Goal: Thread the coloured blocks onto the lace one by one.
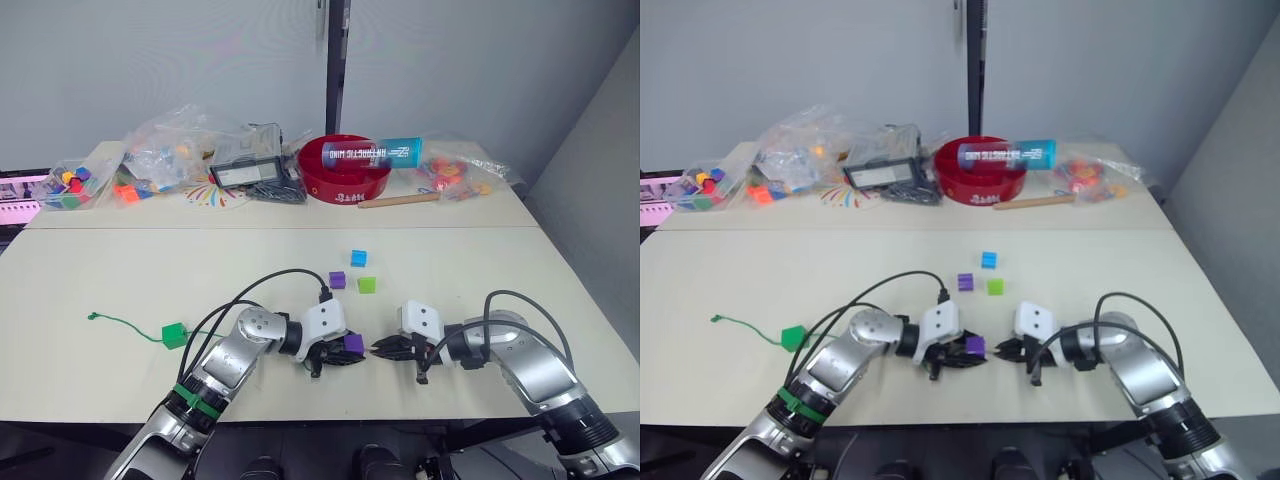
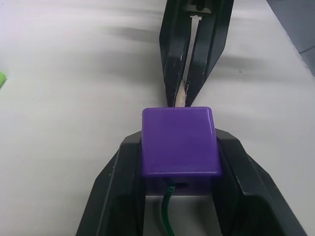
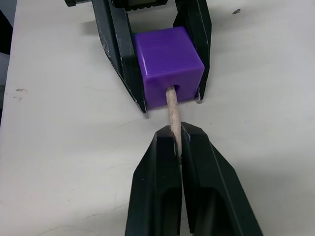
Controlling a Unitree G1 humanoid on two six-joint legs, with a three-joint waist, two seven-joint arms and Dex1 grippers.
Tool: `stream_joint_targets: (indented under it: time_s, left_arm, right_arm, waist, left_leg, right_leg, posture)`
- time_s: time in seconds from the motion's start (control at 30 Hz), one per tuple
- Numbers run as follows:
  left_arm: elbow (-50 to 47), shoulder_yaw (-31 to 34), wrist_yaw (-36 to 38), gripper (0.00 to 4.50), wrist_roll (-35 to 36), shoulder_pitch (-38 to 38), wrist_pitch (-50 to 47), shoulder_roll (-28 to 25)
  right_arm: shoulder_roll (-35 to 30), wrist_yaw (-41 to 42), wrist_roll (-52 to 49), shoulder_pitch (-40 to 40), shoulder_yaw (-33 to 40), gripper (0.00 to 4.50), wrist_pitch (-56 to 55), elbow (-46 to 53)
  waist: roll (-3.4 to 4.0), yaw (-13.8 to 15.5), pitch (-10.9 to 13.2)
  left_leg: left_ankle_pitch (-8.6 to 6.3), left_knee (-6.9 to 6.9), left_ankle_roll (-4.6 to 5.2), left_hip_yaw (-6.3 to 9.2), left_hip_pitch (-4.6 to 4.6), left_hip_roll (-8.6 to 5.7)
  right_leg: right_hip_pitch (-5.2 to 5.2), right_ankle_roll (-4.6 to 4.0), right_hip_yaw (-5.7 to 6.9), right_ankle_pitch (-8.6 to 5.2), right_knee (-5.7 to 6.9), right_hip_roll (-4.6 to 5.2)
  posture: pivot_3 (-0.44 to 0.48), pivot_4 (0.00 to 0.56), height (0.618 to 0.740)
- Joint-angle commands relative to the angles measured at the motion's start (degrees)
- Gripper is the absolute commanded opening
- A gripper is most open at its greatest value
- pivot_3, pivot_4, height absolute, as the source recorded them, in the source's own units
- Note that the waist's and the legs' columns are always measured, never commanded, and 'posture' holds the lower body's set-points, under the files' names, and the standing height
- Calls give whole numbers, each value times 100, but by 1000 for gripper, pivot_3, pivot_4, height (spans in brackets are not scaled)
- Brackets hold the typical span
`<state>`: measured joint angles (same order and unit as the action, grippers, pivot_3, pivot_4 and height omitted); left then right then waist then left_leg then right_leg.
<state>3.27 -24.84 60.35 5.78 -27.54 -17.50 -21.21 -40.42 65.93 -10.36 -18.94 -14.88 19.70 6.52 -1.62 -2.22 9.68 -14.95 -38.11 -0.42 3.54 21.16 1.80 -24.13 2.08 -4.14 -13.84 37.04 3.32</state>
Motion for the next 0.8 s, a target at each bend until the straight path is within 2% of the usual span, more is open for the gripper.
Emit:
stream_joint_targets:
  time_s: [0.03, 0.23, 0.4, 0.57, 0.8]
  left_arm:
    - [-180, 34, 101, 1203, 29, -67, 34, -63]
    - [-475, 276, 272, 1203, 209, 85, 23, -416]
    - [-622, 1108, 921, 1203, 550, 690, 313, -1745]
    - [450, 1687, 1585, 1203, 557, 1059, 1343, -2805]
    - [2293, 1923, 2106, 1203, 320, 887, 2686, -3332]
  right_arm:
    - [5, -28, -15, -60, 74, 0, -43, 42]
    - [-2, -13, -18, -52, 77, 0, -58, 52]
    - [-58, 40, -64, -29, 122, 0, -70, 73]
    - [-122, 123, -86, -26, 129, 0, -126, 45]
    - [-110, 205, -68, -114, 138, 0, -196, -78]
  waist:
    - [0, 0, 0]
    - [0, -16, 0]
    - [1, -75, 1]
    - [2, -28, 1]
    - [5, -60, 1]
  left_leg:
    - [0, 0, 0, 0, 0, 0]
    - [0, 0, 0, 0, 0, 1]
    - [0, 1, 0, 0, -1, 9]
    - [0, 2, 0, -4, -6, 10]
    - [-1, 2, 1, -7, -10, 12]
  right_leg:
    - [0, 0, 0, 0, 0, 0]
    - [-1, 0, 0, 0, 2, 0]
    - [-8, -2, 0, 0, 6, -6]
    - [-4, -4, 1, -1, 4, -4]
    - [-5, -6, 2, -2, 7, -7]
  posture:
    - [0, 150, 731]
    - [0, 150, 731]
    - [0, 150, 731]
    - [0, 150, 731]
    - [0, 150, 731]
